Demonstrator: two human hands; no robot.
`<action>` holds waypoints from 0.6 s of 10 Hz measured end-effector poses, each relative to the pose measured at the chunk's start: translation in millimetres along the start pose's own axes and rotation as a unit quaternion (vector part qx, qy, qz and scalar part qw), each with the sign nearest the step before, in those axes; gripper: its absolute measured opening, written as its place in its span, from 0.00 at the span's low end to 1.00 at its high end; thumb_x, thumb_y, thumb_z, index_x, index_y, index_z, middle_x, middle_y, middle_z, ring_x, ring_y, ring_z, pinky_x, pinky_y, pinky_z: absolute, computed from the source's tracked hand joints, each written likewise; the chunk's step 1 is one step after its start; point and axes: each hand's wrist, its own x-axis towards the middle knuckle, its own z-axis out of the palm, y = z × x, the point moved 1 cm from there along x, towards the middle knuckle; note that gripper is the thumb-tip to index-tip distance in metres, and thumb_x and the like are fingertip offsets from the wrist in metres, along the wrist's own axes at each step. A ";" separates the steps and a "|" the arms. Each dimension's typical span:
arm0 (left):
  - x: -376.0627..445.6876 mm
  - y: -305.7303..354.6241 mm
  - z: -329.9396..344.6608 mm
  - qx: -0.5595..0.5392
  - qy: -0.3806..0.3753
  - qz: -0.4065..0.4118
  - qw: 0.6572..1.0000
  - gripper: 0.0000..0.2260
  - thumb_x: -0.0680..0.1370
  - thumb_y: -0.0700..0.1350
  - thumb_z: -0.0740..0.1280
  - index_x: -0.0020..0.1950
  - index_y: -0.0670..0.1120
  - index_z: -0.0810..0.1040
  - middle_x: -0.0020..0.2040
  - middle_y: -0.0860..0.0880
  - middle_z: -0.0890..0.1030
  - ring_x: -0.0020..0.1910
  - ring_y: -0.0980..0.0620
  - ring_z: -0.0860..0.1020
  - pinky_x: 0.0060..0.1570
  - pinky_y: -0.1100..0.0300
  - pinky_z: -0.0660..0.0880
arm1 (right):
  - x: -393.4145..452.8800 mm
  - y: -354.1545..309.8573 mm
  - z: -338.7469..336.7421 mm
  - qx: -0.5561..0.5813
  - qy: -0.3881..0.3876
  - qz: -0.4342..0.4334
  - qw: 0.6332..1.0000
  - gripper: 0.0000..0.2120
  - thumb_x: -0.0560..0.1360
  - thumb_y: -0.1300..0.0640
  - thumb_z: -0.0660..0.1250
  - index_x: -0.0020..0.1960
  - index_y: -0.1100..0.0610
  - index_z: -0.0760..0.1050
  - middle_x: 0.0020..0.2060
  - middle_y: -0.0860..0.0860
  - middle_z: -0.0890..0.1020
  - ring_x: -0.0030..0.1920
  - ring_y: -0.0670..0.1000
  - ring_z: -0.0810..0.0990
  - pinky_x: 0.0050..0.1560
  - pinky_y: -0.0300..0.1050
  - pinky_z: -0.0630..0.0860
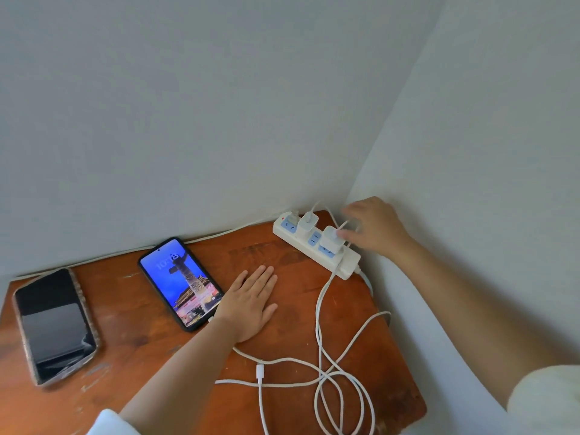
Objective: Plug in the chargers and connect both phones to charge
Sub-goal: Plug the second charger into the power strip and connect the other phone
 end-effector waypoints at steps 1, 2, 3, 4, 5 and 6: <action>-1.3 0.8 0.1 -0.001 -0.001 0.000 1.000 0.26 0.79 0.58 0.42 0.73 0.49 0.39 0.76 0.49 0.41 0.74 0.52 0.39 0.69 0.55 0.34 | -3.1 -5.9 16.1 -0.047 -0.052 -0.016 0.997 0.23 0.73 0.46 0.65 0.66 0.52 0.68 0.64 0.52 0.74 0.64 0.54 0.69 0.65 0.53 0.61; -2.0 1.5 -1.3 -0.001 -0.001 0.000 1.000 0.26 0.79 0.58 0.43 0.73 0.49 0.39 0.76 0.49 0.41 0.74 0.52 0.39 0.69 0.55 0.34 | -0.3 -11.7 31.1 -0.080 -0.013 -0.043 0.996 0.14 0.75 0.51 0.64 0.59 0.53 0.75 0.59 0.51 0.76 0.63 0.53 0.68 0.68 0.54 0.54; -1.5 0.7 -2.1 -0.001 0.000 -0.001 1.000 0.26 0.79 0.57 0.43 0.73 0.49 0.39 0.76 0.49 0.41 0.74 0.52 0.39 0.69 0.55 0.34 | 4.7 -8.4 34.6 -0.091 -0.020 -0.033 0.995 0.12 0.76 0.54 0.61 0.59 0.54 0.75 0.58 0.52 0.77 0.62 0.53 0.69 0.66 0.52 0.59; -1.7 1.1 0.2 -0.003 0.005 0.002 1.000 0.26 0.79 0.57 0.42 0.73 0.49 0.39 0.76 0.49 0.41 0.74 0.52 0.39 0.69 0.55 0.34 | 9.7 -7.0 34.4 -0.054 -0.028 -0.048 0.997 0.13 0.77 0.55 0.61 0.58 0.58 0.76 0.56 0.56 0.79 0.56 0.54 0.75 0.55 0.47 0.71; -1.5 0.4 1.3 -0.005 0.008 0.001 1.000 0.26 0.79 0.58 0.42 0.73 0.49 0.39 0.76 0.49 0.41 0.74 0.52 0.39 0.69 0.55 0.33 | 11.9 -9.6 33.8 -0.030 -0.030 -0.037 0.998 0.13 0.77 0.57 0.61 0.58 0.60 0.76 0.55 0.57 0.80 0.54 0.55 0.77 0.53 0.46 0.73; -2.0 0.2 1.4 -0.004 0.009 0.001 1.000 0.26 0.79 0.58 0.42 0.73 0.49 0.39 0.76 0.49 0.42 0.74 0.52 0.39 0.69 0.55 0.34 | 13.1 -9.7 31.3 -0.011 -0.034 -0.014 0.999 0.12 0.77 0.58 0.61 0.59 0.60 0.76 0.55 0.58 0.79 0.54 0.56 0.77 0.52 0.45 0.73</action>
